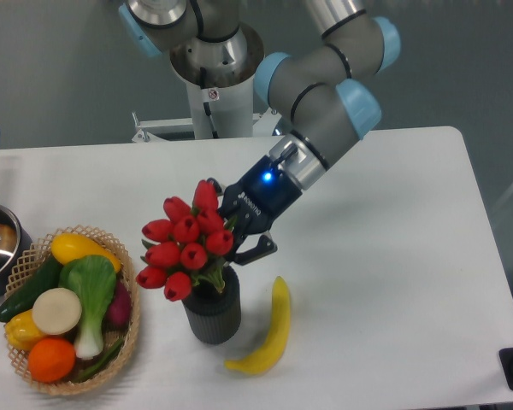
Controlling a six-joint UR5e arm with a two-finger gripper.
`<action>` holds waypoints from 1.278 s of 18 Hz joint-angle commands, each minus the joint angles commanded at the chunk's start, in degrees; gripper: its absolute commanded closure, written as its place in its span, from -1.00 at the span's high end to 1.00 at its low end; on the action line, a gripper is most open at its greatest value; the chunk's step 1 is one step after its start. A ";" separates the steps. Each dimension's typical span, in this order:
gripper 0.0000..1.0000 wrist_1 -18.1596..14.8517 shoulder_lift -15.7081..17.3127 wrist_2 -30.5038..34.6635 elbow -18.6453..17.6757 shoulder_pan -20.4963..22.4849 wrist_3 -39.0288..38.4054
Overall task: Pick up the flowers from the vase
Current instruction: 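Lift the gripped tulips straight up out of the black vase, then carry the tulip bunch up and away from the vase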
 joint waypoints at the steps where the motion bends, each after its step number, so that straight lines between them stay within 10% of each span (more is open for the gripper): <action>1: -0.04 0.09 0.70 -0.61 0.09 -0.18 -1.50; 23: -0.04 -0.17 1.59 -6.78 16.61 5.18 -20.50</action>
